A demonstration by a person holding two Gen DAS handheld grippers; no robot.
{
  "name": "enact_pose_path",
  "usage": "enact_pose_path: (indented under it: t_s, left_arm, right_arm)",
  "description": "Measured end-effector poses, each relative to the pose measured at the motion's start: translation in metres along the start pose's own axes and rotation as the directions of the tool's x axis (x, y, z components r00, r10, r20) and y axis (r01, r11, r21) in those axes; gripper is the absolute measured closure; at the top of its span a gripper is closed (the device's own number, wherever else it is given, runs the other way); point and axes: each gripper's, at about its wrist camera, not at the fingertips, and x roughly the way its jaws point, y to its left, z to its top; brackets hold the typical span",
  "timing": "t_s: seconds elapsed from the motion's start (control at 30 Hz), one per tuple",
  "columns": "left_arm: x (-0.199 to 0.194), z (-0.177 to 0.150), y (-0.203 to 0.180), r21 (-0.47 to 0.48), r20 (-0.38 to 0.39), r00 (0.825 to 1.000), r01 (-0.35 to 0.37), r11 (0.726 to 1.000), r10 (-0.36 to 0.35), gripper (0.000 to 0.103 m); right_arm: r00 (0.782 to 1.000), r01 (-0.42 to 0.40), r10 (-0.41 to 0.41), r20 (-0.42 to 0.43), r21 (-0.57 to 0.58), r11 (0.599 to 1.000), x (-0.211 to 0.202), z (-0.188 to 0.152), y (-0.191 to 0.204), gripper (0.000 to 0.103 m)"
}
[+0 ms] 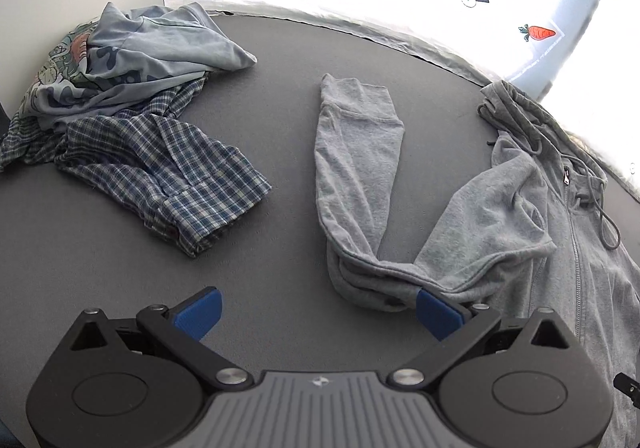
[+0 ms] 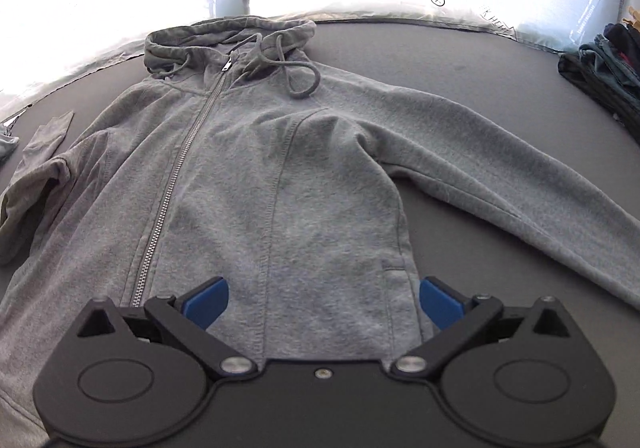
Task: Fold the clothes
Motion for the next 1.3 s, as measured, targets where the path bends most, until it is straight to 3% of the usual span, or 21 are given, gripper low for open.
enact_pose_path:
  t_s: [0.1, 0.17, 0.33, 0.5, 0.6, 0.7, 0.77, 0.8, 0.83, 0.87, 0.97, 1.13, 1.2, 1.3]
  left_arm:
    - [0.019, 0.023, 0.012, -0.001, 0.001, 0.999, 0.048, 0.999, -0.048, 0.011]
    - [0.034, 0.041, 0.017, 0.021, 0.000, 0.998, 0.066, 0.998, -0.066, 0.022]
    - [0.080, 0.094, 0.018, 0.071, -0.013, 0.991, 0.131, 0.989, -0.131, 0.024]
    - [0.132, 0.136, 0.007, 0.167, 0.004, 0.998, 0.066, 0.984, -0.068, 0.022]
    - [0.160, 0.157, 0.008, 0.148, -0.018, 0.999, 0.043, 0.988, -0.040, 0.022]
    - [0.165, 0.162, 0.006, 0.115, 0.015, 0.999, 0.026, 0.993, -0.028, 0.026]
    - [0.161, 0.158, 0.003, 0.125, 0.057, 0.998, -0.012, 0.992, 0.005, 0.053]
    - [0.159, 0.156, 0.004, 0.114, 0.062, 0.998, 0.010, 0.993, -0.018, 0.062]
    - [0.157, 0.156, 0.006, 0.090, 0.060, 0.997, 0.036, 0.995, -0.041, 0.084]
    - [0.152, 0.156, 0.007, 0.051, 0.074, 0.997, 0.017, 0.999, -0.020, 0.095]
    - [0.131, 0.159, 0.013, -0.007, 0.120, 0.993, 0.008, 1.000, -0.007, 0.095]
    - [0.060, 0.168, 0.018, -0.030, 0.293, 0.955, -0.027, 0.999, 0.035, 0.095]
    - [0.027, 0.170, 0.026, -0.044, 0.364, 0.930, -0.038, 0.998, 0.051, 0.095]
    - [-0.027, 0.170, 0.041, -0.070, 0.478, 0.875, -0.050, 0.996, 0.078, 0.095]
  right_arm:
    - [0.997, 0.064, -0.064, 0.036, 0.011, 0.998, 0.007, -0.009, 0.012, 0.000]
    - [0.994, 0.089, -0.091, 0.067, 0.038, 0.995, 0.010, -0.010, 0.015, 0.000]
    - [0.980, 0.119, -0.130, 0.150, 0.080, 0.990, 0.014, -0.015, 0.019, 0.000]
    - [0.958, 0.131, -0.153, 0.244, 0.102, 0.986, 0.014, -0.028, 0.022, 0.000]
    - [0.956, 0.132, -0.155, 0.248, 0.106, 0.985, 0.015, -0.025, 0.021, 0.000]
    - [0.956, 0.133, -0.156, 0.249, 0.106, 0.985, 0.018, -0.023, 0.020, 0.000]
    - [0.956, 0.132, -0.155, 0.250, 0.107, 0.985, 0.018, -0.023, 0.020, 0.000]
    - [0.956, 0.131, -0.155, 0.250, 0.107, 0.986, 0.018, -0.023, 0.020, 0.000]
    - [0.956, 0.131, -0.154, 0.251, 0.106, 0.986, 0.018, -0.023, 0.020, 0.000]
    - [0.956, 0.130, -0.153, 0.252, 0.106, 0.986, 0.019, -0.023, 0.019, 0.000]
    - [0.956, 0.127, -0.151, 0.253, 0.106, 0.986, 0.018, -0.024, 0.020, 0.000]
    - [0.955, 0.120, -0.145, 0.258, 0.109, 0.987, 0.017, -0.025, 0.019, 0.000]
    - [0.955, 0.117, -0.142, 0.260, 0.109, 0.987, 0.017, -0.025, 0.019, 0.000]
    - [0.955, 0.114, -0.139, 0.262, 0.109, 0.987, 0.017, -0.025, 0.019, 0.000]
